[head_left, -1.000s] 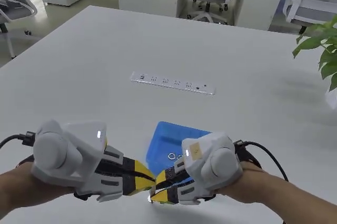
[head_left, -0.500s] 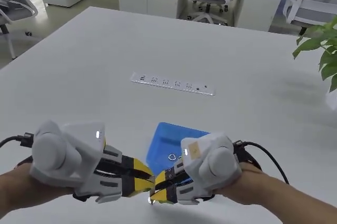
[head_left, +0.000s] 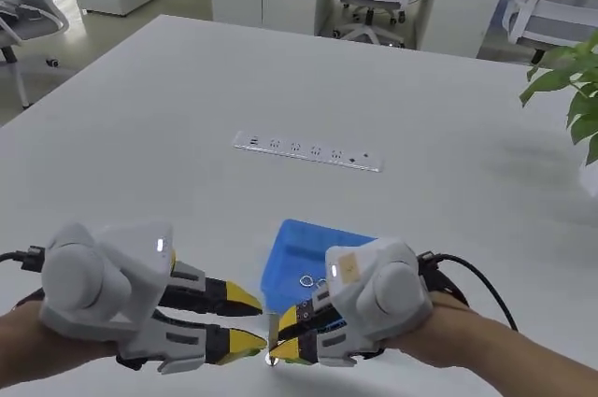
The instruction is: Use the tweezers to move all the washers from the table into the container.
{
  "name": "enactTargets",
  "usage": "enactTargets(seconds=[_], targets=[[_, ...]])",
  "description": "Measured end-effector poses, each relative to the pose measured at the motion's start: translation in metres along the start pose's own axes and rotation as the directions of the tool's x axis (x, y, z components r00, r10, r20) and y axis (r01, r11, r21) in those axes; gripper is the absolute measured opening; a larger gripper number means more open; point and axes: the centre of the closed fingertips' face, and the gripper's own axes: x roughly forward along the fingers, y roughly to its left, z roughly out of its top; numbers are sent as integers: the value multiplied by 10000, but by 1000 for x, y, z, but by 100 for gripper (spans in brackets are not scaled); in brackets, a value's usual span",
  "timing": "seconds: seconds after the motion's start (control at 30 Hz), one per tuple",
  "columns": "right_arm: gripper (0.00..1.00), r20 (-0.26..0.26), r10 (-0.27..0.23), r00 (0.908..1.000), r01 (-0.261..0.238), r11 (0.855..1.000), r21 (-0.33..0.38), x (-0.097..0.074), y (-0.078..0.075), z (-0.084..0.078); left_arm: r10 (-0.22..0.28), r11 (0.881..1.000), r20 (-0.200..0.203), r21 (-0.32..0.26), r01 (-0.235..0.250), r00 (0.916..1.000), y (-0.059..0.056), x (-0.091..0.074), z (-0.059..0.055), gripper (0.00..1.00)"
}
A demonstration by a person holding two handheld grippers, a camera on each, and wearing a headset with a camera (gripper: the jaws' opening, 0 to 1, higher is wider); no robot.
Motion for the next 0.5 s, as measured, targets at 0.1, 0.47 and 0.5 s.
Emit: enactTargets(seconds=[0.1, 0.47, 0.5], targets=[[8, 4, 0, 10000, 0, 10000, 25, -1, 1, 0, 42, 9999, -11, -99, -42, 10000, -2, -2, -3, 26], [8, 33, -72, 10000, 72, 10000, -50, -8, 1, 5, 388, 9979, 62, -516, -384, 9992, -5, -7, -13, 41], [8, 41, -84, 10000, 84, 9999, -71, -10, 0, 6, 429, 9974, 37, -584, -427, 9991, -4, -7, -14, 45]])
